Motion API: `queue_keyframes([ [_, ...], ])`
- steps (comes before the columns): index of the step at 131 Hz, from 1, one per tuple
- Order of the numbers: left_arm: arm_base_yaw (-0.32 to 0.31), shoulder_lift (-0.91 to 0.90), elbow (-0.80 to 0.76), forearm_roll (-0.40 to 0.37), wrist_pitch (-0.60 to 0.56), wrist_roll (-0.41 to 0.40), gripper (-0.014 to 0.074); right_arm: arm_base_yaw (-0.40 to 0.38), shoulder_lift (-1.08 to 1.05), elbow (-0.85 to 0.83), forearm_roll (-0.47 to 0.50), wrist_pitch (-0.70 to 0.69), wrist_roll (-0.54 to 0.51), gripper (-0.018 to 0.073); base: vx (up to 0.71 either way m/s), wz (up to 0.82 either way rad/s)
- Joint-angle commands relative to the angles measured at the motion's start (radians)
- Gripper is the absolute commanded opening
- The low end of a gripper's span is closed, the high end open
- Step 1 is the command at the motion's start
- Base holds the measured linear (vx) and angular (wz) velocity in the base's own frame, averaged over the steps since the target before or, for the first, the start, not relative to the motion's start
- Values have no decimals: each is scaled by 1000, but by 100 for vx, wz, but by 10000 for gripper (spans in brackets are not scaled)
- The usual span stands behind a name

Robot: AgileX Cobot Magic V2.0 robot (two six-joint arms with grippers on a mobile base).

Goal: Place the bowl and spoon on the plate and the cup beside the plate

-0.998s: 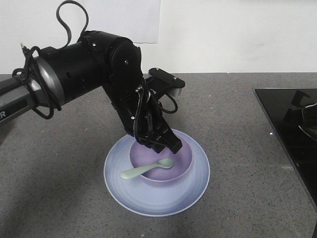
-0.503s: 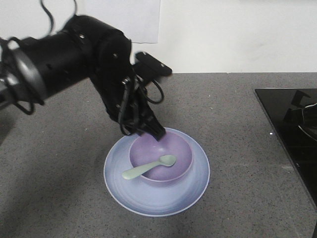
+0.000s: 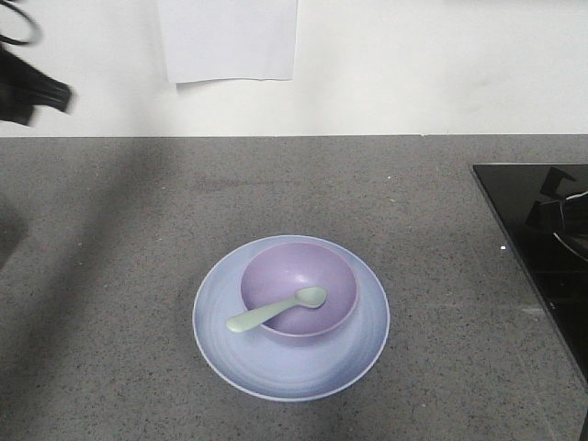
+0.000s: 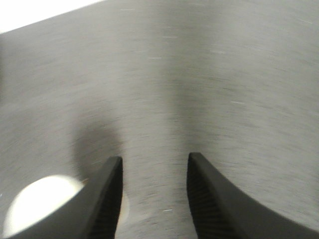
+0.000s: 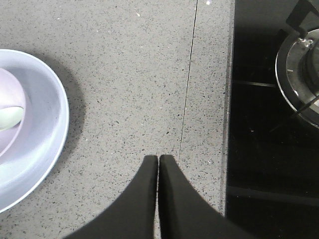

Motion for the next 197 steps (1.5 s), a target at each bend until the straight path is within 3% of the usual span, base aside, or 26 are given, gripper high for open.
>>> queue_keyframes([
  [1, 83, -63, -31, -7, -22, -18, 324, -6, -15, -24, 0, -51, -5, -7, 0, 0],
  [22, 216, -67, -27, -11, -31, -36, 397, -6, -15, -24, 0, -51, -5, -7, 0, 0],
  [44, 299, -61, -27, -40, -30, -58, 471, -6, -15, -24, 0, -52, -5, -7, 0, 0],
  [69, 367, -48, -14, -74, -44, -53, 475, -6, -15, -24, 0, -52, -5, -7, 0, 0],
  [95, 442, -43, 127, -99, -92, -27, 475, -6, -15, -24, 0, -51, -5, -7, 0, 0],
  [120, 468, -31, 205, -155, -123, 30, 475, -6, -15, -24, 0, -51, -5, -7, 0, 0],
  [197, 506, 79, 208, -202, -118, 31, 463, -6, -15, -24, 0, -53, -5, -7, 0, 0],
])
